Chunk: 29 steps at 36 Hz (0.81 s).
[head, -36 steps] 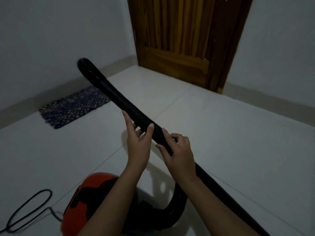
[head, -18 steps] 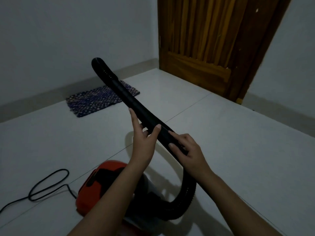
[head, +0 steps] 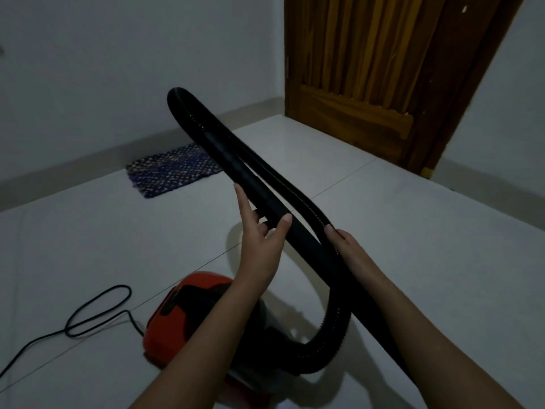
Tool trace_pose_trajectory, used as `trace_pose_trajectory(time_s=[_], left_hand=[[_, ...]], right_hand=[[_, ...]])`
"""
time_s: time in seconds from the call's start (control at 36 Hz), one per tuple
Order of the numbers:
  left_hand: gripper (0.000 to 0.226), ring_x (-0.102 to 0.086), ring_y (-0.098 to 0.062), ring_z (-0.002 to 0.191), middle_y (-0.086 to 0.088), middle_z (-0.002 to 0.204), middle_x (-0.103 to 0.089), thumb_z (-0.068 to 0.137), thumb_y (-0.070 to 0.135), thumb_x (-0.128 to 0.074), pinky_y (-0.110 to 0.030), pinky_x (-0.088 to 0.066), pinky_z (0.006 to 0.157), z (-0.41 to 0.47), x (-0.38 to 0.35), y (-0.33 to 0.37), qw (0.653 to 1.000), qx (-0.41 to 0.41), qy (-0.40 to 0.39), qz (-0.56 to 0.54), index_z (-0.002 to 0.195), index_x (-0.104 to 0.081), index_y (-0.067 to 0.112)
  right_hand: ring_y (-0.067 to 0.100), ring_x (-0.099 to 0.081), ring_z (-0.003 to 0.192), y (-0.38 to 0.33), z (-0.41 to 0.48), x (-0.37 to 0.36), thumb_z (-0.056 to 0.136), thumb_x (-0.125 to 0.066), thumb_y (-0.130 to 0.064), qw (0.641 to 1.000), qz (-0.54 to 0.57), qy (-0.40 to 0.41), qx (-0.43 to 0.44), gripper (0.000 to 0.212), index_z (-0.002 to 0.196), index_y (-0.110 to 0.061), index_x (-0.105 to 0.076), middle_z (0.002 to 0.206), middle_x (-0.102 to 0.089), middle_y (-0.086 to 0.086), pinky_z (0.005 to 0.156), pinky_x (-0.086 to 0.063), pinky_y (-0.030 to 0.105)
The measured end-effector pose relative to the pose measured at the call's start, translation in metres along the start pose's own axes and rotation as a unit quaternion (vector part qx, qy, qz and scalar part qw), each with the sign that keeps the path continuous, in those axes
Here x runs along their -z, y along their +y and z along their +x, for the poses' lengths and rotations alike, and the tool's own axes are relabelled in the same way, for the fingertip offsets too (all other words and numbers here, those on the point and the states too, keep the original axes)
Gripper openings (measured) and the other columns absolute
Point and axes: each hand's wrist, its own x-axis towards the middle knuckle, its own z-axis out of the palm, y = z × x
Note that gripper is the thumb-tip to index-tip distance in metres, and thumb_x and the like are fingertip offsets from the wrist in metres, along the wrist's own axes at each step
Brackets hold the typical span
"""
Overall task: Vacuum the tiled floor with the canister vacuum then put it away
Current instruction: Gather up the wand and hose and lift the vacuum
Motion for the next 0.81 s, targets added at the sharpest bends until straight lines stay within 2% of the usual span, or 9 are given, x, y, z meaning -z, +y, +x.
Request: trace_pose_trajectory(time_s=[0.08,0.11,0.14,0.22,0.28,0.42,0.53,0.64,0.81], left_hand=[[0.092,-0.060,-0.014,0.110,-0.010,0.131,-0.052,0.090,0.009,-0.058,-0.021,-0.049,0.093,0.002,-0.004,0.007,1.000,-0.005,-0.017,-0.007,0.144,0.007,0.045],[0.092,-0.060,-0.015,0.111,-0.011,0.131,-0.051,0.090,0.008,-0.057,-0.023,-0.048,0.095,0.003,-0.005,0.010,1.000,-0.005,-0.025,-0.009,0.144,0.008,0.045],[0.092,-0.059,-0.017,0.113,-0.012,0.132,-0.051,0.090,0.008,-0.057,-0.024,-0.047,0.097,0.004,-0.006,0.013,0.999,-0.006,-0.033,-0.009,0.144,0.009,0.044],[0.093,-0.053,-0.020,0.121,-0.013,0.137,-0.047,0.090,0.008,-0.057,-0.032,-0.042,0.105,0.006,-0.007,0.020,0.998,0.004,-0.055,-0.013,0.144,0.010,0.043],[0.092,-0.049,-0.021,0.125,-0.013,0.139,-0.044,0.090,0.008,-0.057,-0.036,-0.037,0.110,0.006,-0.007,0.023,0.998,0.017,-0.066,-0.018,0.145,0.010,0.042],[0.092,-0.048,-0.025,0.127,-0.015,0.142,-0.042,0.091,0.006,-0.056,-0.039,-0.035,0.111,0.010,-0.002,0.031,0.996,0.040,-0.072,-0.030,0.146,0.010,0.039],[0.091,-0.054,-0.025,0.121,-0.016,0.135,-0.048,0.091,0.003,-0.055,-0.043,-0.038,0.109,0.015,0.003,0.035,0.995,0.061,-0.049,-0.054,0.146,0.007,0.040],[0.087,-0.060,-0.020,0.113,-0.016,0.132,-0.052,0.092,0.005,-0.054,-0.040,-0.042,0.107,0.020,0.007,0.036,0.994,0.079,-0.036,-0.064,0.147,0.002,0.042],[0.087,-0.062,-0.017,0.105,-0.013,0.126,-0.056,0.092,0.007,-0.055,-0.039,-0.045,0.104,0.024,0.010,0.030,0.995,0.079,-0.015,-0.061,0.147,0.002,0.042]], right_hand=[[-0.004,-0.056,0.089,-0.014,-0.018,0.004,0.081,-0.062,-0.054,0.997,0.009,-0.005,0.079,0.038,0.111,-0.041,-0.042,0.105,-0.056,-0.011,0.075,-0.047,0.009],[-0.004,-0.056,0.090,-0.020,-0.021,0.005,0.080,-0.069,-0.049,0.995,-0.003,-0.008,0.100,0.041,0.109,-0.045,-0.041,0.107,-0.055,-0.011,0.075,-0.046,0.007],[-0.001,-0.056,0.099,-0.023,-0.022,0.006,0.073,-0.075,-0.053,0.992,-0.022,-0.004,0.121,0.054,0.114,-0.048,-0.040,0.116,-0.055,-0.008,0.083,-0.047,0.011],[0.015,-0.045,0.128,-0.027,-0.019,0.007,0.047,-0.083,-0.068,0.986,-0.080,0.011,0.146,0.117,0.144,-0.039,-0.024,0.143,-0.039,-0.003,0.103,-0.044,0.040],[0.016,-0.037,0.133,-0.034,-0.020,0.004,0.045,-0.085,-0.063,0.984,-0.102,0.034,0.140,0.133,0.150,-0.034,-0.009,0.146,-0.031,-0.005,0.106,-0.040,0.038],[0.018,-0.042,0.119,-0.046,-0.026,-0.013,0.069,-0.083,-0.031,0.976,-0.138,0.081,0.151,0.125,0.152,-0.031,0.010,0.139,-0.030,0.004,0.089,-0.038,0.025],[0.011,-0.043,0.098,-0.050,-0.025,-0.026,0.072,-0.079,-0.031,0.957,-0.183,0.118,0.193,0.120,0.151,-0.033,0.011,0.132,-0.035,0.005,0.082,-0.042,0.027],[0.019,-0.051,0.107,-0.050,-0.023,-0.032,0.073,-0.078,-0.035,0.941,-0.211,0.140,0.223,0.118,0.151,-0.036,0.010,0.133,-0.036,0.005,0.085,-0.047,0.033],[0.022,-0.052,0.113,-0.049,-0.020,-0.039,0.074,-0.075,-0.049,0.927,-0.238,0.150,0.249,0.115,0.151,-0.035,0.010,0.132,-0.036,0.005,0.083,-0.047,0.033]])
